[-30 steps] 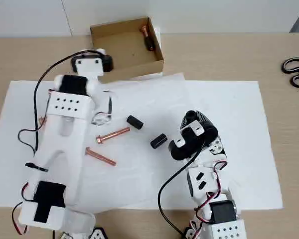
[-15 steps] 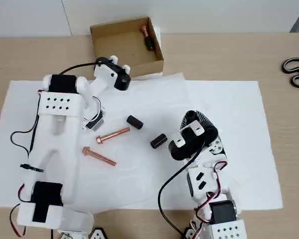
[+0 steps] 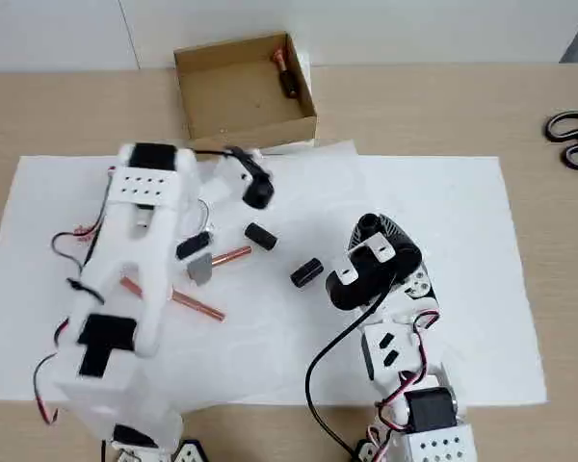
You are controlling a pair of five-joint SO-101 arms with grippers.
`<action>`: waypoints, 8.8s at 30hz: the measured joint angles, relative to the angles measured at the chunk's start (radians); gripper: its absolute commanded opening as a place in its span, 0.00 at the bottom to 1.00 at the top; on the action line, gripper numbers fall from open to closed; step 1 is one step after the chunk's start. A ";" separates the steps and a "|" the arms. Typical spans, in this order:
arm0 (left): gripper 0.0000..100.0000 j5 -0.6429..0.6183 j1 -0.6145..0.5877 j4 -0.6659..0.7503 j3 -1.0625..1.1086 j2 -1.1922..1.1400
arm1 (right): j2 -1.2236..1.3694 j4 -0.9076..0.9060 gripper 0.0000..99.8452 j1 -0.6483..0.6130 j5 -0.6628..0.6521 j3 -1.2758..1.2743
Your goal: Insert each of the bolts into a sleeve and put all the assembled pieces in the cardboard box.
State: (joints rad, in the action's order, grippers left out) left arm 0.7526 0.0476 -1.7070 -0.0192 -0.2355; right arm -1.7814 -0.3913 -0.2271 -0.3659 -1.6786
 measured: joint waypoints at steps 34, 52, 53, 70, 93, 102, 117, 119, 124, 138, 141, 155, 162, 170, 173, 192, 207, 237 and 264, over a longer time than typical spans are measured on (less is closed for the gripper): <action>0.00 0.006 0.035 0.112 -0.077 -0.279 | 0.000 0.000 0.00 0.000 0.000 0.000; 0.01 -0.006 0.029 -0.020 -0.256 -0.296 | 0.000 0.000 0.00 0.002 0.000 0.000; 0.01 -0.002 0.029 -0.020 -0.256 -0.293 | 0.000 0.000 0.00 0.002 0.000 0.000; 0.01 0.583 -0.068 -0.021 -0.241 -0.192 | 0.000 0.000 0.00 0.000 0.000 0.000; 0.14 0.583 0.018 0.012 -0.212 -0.210 | 0.000 0.000 0.00 0.000 0.000 0.000; 0.14 0.365 0.083 0.014 -0.433 -0.210 | 0.000 0.000 0.00 0.000 0.000 0.000; 0.04 -1.498 0.097 -0.026 -0.526 -0.210 | 0.000 0.000 0.00 0.000 0.000 0.000; 0.04 -1.605 0.095 -0.026 -0.488 -0.210 | 0.000 0.000 0.00 0.000 0.000 0.000; 0.04 -1.824 0.097 -0.025 -0.382 -0.210 | 0.000 0.000 0.00 0.000 0.000 0.000; 0.10 -2.071 0.057 -0.025 -0.269 0.014 | 0.000 0.000 0.00 0.000 0.000 0.000; 0.12 -2.119 -0.008 -0.026 -0.264 0.095 | 0.000 0.000 0.00 0.000 0.000 0.000; 0.15 -2.209 -0.287 0.155 -0.259 0.032 | 0.000 0.000 0.00 0.000 0.000 0.000; 0.15 -2.338 -0.284 0.158 -0.259 -0.071 | 0.000 0.000 0.00 0.000 0.000 0.000; 0.15 -2.369 -0.292 0.173 -0.259 -0.094 | 0.000 0.000 0.00 0.000 0.000 0.000; 0.15 -2.369 -0.338 0.176 -0.259 -0.095 | 0.000 0.000 0.00 0.000 0.000 0.000; 0.14 -2.369 -0.470 0.221 -0.259 -0.285 | 0.000 0.000 0.00 0.000 0.000 0.000; 0.14 -2.369 -0.443 0.393 -0.259 -0.288 | 0.000 0.000 0.00 0.000 0.000 0.000; 0.08 -2.397 -0.391 0.315 -0.276 -0.413 | 0.000 0.000 0.00 0.000 0.000 0.000; 0.01 -2.400 -0.394 -0.011 -0.726 -0.390 | 0.000 0.000 0.00 0.000 0.000 0.000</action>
State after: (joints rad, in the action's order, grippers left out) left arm -1.6471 -0.3468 -1.7177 -0.7449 -0.6252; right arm -1.7814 -0.3913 -0.2271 -0.3659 -1.6786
